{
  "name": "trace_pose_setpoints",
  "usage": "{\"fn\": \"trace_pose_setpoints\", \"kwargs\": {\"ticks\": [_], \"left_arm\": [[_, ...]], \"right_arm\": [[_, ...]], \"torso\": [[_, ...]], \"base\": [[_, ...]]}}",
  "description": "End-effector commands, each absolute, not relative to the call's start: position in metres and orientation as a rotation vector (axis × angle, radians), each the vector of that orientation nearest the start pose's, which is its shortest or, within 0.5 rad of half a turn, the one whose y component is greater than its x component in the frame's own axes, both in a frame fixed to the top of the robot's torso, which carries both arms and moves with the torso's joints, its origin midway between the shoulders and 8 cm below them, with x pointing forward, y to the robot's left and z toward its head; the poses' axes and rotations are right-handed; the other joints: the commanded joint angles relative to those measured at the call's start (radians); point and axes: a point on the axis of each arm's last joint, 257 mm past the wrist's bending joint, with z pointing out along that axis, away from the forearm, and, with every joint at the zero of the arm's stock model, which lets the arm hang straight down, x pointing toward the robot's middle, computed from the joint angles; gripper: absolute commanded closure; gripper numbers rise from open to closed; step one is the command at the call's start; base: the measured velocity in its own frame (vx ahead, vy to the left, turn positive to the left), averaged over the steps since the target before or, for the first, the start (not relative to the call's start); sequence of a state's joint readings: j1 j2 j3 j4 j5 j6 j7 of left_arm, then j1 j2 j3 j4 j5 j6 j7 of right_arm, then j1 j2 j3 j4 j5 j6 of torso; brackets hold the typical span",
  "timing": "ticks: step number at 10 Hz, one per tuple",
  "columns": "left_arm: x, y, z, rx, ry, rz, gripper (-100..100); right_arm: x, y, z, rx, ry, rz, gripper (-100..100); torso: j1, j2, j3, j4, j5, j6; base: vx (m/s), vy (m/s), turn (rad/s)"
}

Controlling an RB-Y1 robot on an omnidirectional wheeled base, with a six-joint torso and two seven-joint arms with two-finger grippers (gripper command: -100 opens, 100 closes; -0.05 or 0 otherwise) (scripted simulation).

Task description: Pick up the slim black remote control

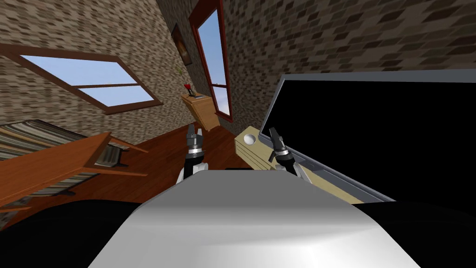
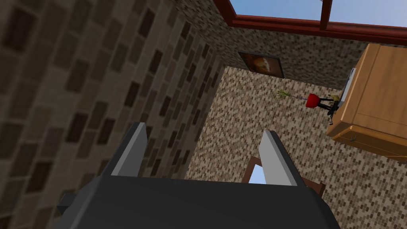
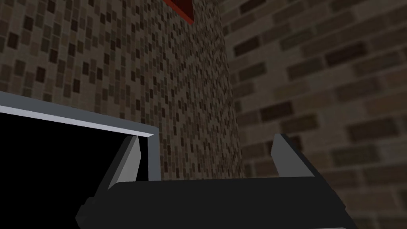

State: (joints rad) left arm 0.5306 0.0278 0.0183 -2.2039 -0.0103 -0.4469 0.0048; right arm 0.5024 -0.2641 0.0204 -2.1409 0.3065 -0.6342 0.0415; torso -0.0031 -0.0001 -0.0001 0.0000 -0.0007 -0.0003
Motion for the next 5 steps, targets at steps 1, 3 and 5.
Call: {"fn": "trace_pose_setpoints", "kwargs": {"ticks": [1,3,5], "left_arm": [[0.361,0.292,-0.031,-0.759,0.743,-1.232,0],[0.361,0.292,-0.031,-0.759,0.743,-1.231,0],[0.361,0.292,-0.031,-0.759,0.743,-1.231,0]], "right_arm": [[0.351,-0.208,-0.049,0.184,1.054,1.080,-100],[0.349,-0.201,-0.085,0.087,1.167,1.002,-100],[0.348,-0.196,-0.107,0.020,1.235,0.953,-100]], "torso": [[0.000,0.000,0.000,0.000,0.000,0.000],[0.000,0.000,0.000,0.000,0.000,0.000],[0.000,0.000,0.000,0.000,0.000,0.001]], "base": [[-0.006,-0.039,0.092],[-0.008,-0.049,0.252],[-0.011,-0.041,0.174]]}}
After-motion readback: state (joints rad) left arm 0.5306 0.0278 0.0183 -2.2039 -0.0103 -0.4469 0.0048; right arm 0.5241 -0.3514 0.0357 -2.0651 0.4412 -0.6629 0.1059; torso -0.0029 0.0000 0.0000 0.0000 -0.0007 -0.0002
